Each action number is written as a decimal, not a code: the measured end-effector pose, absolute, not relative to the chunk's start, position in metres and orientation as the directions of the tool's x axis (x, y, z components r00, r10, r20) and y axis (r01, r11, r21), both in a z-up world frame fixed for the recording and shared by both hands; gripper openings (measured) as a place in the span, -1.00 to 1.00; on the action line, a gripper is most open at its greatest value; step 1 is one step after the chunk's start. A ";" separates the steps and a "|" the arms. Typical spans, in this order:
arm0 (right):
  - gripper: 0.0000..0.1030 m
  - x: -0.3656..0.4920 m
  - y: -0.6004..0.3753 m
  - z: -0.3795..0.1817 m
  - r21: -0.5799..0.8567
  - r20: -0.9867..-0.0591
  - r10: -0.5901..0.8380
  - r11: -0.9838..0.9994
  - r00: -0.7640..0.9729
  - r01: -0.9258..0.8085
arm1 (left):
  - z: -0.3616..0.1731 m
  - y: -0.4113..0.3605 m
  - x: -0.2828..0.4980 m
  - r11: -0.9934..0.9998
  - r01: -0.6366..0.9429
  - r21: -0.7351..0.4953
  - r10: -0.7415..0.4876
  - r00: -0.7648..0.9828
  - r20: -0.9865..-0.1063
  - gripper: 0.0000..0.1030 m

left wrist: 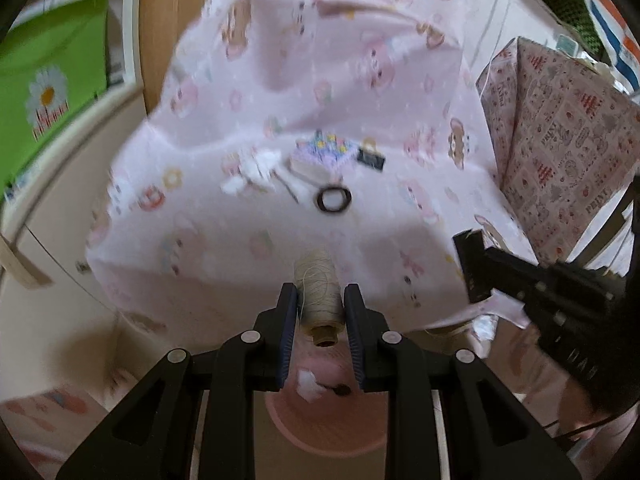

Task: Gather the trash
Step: 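Carry the twine spool with the left gripper down over the wastebasket, then open the left gripper to drop the spool into the wastebasket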

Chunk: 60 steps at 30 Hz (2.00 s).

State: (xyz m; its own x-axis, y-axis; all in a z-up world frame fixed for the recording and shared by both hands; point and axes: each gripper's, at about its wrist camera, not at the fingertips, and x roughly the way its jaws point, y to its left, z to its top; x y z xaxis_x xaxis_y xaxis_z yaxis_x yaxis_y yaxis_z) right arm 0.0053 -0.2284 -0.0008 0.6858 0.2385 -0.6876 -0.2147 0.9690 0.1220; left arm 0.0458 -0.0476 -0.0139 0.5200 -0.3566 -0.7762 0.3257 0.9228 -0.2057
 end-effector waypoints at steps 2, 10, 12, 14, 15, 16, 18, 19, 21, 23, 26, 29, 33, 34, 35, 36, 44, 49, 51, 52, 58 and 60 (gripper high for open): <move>-0.80 0.006 -0.227 -0.008 0.131 -0.711 0.245 0.967 0.659 -0.218 | -0.021 -0.047 0.048 0.918 0.320 -0.234 -0.370 0.478 -0.797 -0.56; -0.80 0.012 -0.223 -0.034 0.153 -0.796 0.262 0.959 0.546 -0.237 | -0.042 -0.061 0.045 0.910 0.365 -0.198 -0.343 0.393 -0.853 -0.55; -0.80 0.012 -0.221 -0.040 0.136 -0.815 0.250 0.960 0.523 -0.246 | -0.050 -0.063 0.047 0.914 0.359 -0.188 -0.324 0.370 -0.871 -0.55; -0.80 0.014 -0.219 -0.047 0.126 -0.831 0.240 0.960 0.503 -0.250 | -0.060 -0.063 0.050 0.920 0.346 -0.181 -0.304 0.342 -0.889 -0.55; -0.80 0.015 -0.218 -0.051 0.125 -0.839 0.237 0.960 0.490 -0.250 | -0.065 -0.064 0.051 0.923 0.340 -0.180 -0.295 0.326 -0.898 -0.55; -0.80 0.015 -0.217 -0.055 0.127 -0.849 0.237 0.959 0.471 -0.253 | -0.072 -0.065 0.052 0.925 0.335 -0.178 -0.287 0.310 -0.907 -0.56; -0.80 0.017 -0.215 -0.065 0.138 -0.868 0.241 0.957 0.434 -0.256 | -0.082 -0.065 0.055 0.932 0.324 -0.166 -0.266 0.294 -0.918 -0.55; -0.80 0.018 -0.214 -0.072 0.139 -0.877 0.238 0.957 0.417 -0.253 | -0.088 -0.066 0.057 0.935 0.316 -0.162 -0.256 0.281 -0.925 -0.55; -0.80 0.020 -0.213 -0.083 0.132 -0.894 0.223 0.960 0.389 -0.247 | -0.101 -0.067 0.060 0.937 0.305 -0.169 -0.250 0.249 -0.936 -0.55; -0.80 0.023 -0.210 -0.098 0.113 -0.912 0.196 0.965 0.360 -0.238 | -0.113 -0.070 0.063 0.941 0.299 -0.161 -0.235 0.229 -0.945 -0.55; -0.80 0.027 -0.208 -0.123 0.091 -0.935 0.158 0.972 0.317 -0.217 | -0.128 -0.074 0.066 0.946 0.298 -0.129 -0.200 0.221 -0.954 -0.55; -0.80 0.033 -0.208 -0.151 0.065 -0.957 0.116 0.979 0.267 -0.193 | -0.148 -0.076 0.068 0.952 0.286 -0.107 -0.168 0.198 -0.966 -0.55; -0.80 0.037 -0.206 -0.183 0.021 -0.978 0.059 0.982 0.202 -0.185 | -0.174 -0.077 0.070 0.959 0.257 -0.120 -0.156 0.128 -0.979 -0.55; -0.80 0.037 -0.205 -0.191 0.009 -0.981 0.045 0.983 0.188 -0.186 | -0.180 -0.078 0.070 0.959 0.255 -0.121 -0.154 0.114 -0.981 -0.55; -0.80 0.037 -0.205 -0.196 0.002 -0.983 0.037 0.982 0.179 -0.189 | -0.184 -0.079 0.069 0.959 0.259 -0.118 -0.150 0.108 -0.983 -0.55; -0.80 0.036 -0.204 -0.203 -0.008 -0.985 0.026 0.981 0.168 -0.196 | -0.188 -0.082 0.069 0.957 0.269 -0.107 -0.140 0.106 -0.984 -0.55; -0.79 0.036 -0.206 -0.225 -0.035 -0.991 -0.009 0.980 0.130 -0.194 | -0.219 -0.085 0.067 0.955 0.292 -0.043 -0.065 0.065 -0.996 -0.55; -0.73 0.038 -0.204 -0.229 -0.036 -0.993 -0.015 0.982 0.117 -0.184 | -0.224 -0.083 0.070 0.955 0.289 -0.063 -0.079 0.044 -0.996 -0.55; -0.63 0.039 -0.201 -0.232 -0.033 -0.993 -0.012 0.984 0.118 -0.178 | -0.226 -0.085 0.070 0.954 0.295 -0.057 -0.073 0.043 -0.996 -0.55; -0.55 0.039 -0.201 -0.232 -0.033 -0.993 -0.012 0.984 0.119 -0.175 | -0.226 -0.085 0.070 0.954 0.293 -0.063 -0.077 0.038 -0.996 -0.55; -0.38 0.039 -0.200 -0.230 -0.040 -0.992 -0.018 0.984 0.127 -0.176 | -0.220 -0.087 0.071 0.954 0.291 -0.072 -0.088 0.045 -0.995 -0.24; -0.24 0.040 -0.201 -0.227 -0.035 -0.991 -0.012 0.985 0.134 -0.171 | -0.214 -0.087 0.072 0.955 0.291 -0.060 -0.082 0.065 -0.994 -0.12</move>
State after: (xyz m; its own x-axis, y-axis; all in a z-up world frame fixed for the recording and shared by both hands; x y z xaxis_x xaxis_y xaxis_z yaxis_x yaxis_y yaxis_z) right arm 0.0395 -0.2008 -0.2266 0.1337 -0.0121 -0.9909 -0.1715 0.9846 -0.0352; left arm 0.0716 -0.0867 -0.2144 0.0652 -0.0824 -0.9945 0.2907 0.9549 -0.0601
